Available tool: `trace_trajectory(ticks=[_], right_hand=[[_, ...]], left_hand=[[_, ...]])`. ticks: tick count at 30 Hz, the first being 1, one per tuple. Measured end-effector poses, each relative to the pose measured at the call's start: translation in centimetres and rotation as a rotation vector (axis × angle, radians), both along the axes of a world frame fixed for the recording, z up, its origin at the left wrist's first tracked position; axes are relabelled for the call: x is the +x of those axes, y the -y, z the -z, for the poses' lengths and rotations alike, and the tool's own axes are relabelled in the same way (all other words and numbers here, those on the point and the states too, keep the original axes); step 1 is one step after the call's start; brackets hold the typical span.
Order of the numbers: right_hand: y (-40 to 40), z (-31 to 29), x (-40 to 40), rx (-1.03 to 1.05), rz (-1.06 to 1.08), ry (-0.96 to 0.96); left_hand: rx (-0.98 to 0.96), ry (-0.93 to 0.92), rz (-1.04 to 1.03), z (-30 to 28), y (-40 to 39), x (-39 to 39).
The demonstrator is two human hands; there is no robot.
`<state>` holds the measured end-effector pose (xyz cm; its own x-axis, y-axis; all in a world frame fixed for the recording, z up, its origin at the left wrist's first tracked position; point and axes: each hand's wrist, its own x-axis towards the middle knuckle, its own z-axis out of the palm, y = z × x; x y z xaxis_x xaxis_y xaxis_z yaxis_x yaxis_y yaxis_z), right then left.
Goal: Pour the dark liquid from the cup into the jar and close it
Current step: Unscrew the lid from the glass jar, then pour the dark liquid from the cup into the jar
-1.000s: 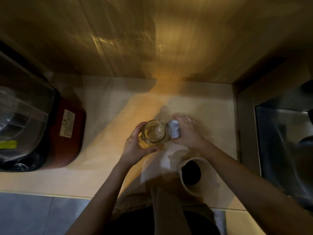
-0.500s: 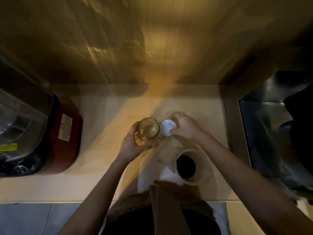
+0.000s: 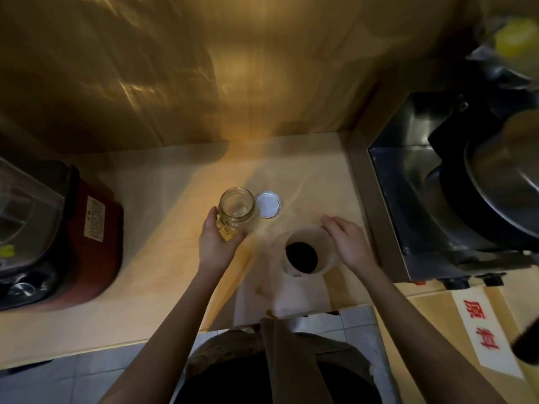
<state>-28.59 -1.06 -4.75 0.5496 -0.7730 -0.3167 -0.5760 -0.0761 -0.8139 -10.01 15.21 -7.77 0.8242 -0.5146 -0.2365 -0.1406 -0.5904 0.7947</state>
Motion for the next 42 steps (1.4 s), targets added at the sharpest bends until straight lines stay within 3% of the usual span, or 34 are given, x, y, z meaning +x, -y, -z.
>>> trace_trajectory(ticks=[3, 7, 16, 27, 32, 42], right_hand=[[-1.6, 1.0, -1.7, 0.017, 0.113, 0.073], [-3.5, 2.1, -2.7, -0.023, 0.087, 0.019], [-5.2, 2.2, -1.4, 0.164, 0.349, 0.246], [-1.2, -1.2, 3.8, 0.078, 0.259, 0.327], [0.1, -2.3, 6.0, 0.114, 0.198, 0.422], [1.7, -3.3, 7.6, 0.134, 0.167, 0.434]], left_hand=[[-0.021, 0.012, -0.043, 0.0, -0.1, -0.7], [-0.012, 0.018, -0.041, 0.0, -0.4, -0.8], [0.05, 0.038, 0.013, -0.1, -1.3, -0.6], [0.029, 0.018, 0.026, -0.4, -1.4, 1.2], [-0.027, -0.132, 0.006, -0.2, -1.0, 2.9], [-0.163, -0.326, -0.289, 1.3, 0.9, 0.9]])
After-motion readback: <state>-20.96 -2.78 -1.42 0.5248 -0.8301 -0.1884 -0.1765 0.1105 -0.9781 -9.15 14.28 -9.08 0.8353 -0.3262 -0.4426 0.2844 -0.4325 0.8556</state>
